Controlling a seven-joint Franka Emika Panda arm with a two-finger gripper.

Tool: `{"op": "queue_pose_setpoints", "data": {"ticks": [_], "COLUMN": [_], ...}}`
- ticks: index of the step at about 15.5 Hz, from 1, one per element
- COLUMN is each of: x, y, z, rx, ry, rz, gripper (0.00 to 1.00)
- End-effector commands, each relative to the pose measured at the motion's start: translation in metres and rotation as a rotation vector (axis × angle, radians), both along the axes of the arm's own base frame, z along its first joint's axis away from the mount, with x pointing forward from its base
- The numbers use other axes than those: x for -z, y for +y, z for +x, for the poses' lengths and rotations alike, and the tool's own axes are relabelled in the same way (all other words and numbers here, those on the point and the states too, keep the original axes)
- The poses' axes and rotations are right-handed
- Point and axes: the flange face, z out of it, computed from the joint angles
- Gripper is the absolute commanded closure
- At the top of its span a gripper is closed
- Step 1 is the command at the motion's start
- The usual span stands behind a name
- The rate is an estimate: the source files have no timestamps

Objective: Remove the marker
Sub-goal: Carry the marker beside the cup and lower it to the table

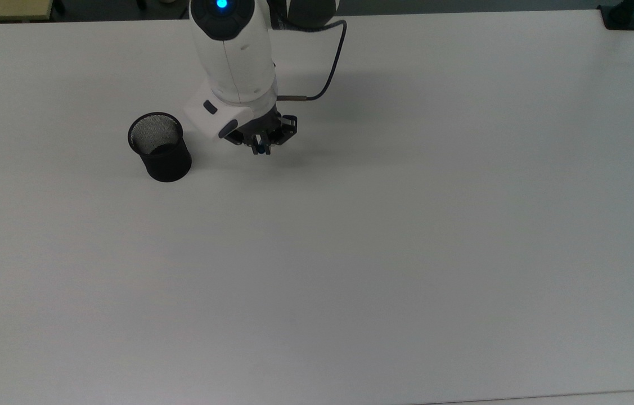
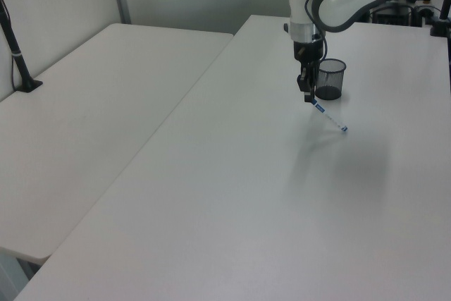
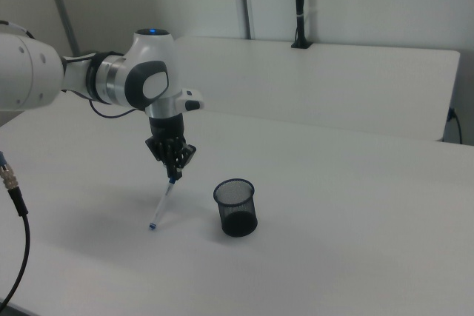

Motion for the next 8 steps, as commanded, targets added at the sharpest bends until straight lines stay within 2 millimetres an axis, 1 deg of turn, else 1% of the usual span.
{"op": "queue_pose_setpoints", "data": {"ticks": [1, 3, 6, 8], "x": [0.017, 0.029, 0.055, 0.068], "y": [0.01, 0.013, 0.015, 0.02], "z": [0.014, 0.019, 0.021, 0.022], "rx": [0.03, 0.03, 0.037, 0.026], "ry": [-0.058, -0.087, -0.124, -0.12], "rz": [-0.04, -0.056, -0.097, -0.118], "gripper": [0.91, 0.91, 0.91, 0.88]}}
